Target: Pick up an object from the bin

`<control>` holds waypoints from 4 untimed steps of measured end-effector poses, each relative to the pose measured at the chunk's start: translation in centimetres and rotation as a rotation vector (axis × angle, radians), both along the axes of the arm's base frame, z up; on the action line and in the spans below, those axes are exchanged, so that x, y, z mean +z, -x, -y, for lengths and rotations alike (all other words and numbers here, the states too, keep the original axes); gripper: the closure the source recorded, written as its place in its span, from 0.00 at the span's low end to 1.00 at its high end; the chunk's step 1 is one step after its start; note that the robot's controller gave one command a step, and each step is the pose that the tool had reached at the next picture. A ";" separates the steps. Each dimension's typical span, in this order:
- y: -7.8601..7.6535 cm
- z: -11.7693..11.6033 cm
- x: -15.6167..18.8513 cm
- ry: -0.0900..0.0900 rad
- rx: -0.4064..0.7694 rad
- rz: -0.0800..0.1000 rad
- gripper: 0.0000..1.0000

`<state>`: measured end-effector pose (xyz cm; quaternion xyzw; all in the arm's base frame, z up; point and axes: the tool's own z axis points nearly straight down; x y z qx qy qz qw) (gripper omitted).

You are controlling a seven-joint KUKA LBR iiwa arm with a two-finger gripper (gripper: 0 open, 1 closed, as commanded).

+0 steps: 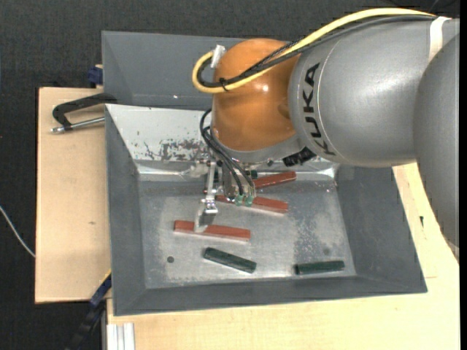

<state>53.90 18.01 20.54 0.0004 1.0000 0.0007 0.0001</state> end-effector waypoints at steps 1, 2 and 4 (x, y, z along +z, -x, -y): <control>0.0 0.0 0.0 0.000 0.000 0.000 0.00; -0.4 1.4 -5.0 -0.002 0.042 0.006 0.00; 0.1 2.9 -12.7 -0.002 -0.008 0.003 1.00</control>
Offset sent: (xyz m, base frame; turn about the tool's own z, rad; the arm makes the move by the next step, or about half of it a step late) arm 0.0067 -0.0409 -0.1354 -0.0982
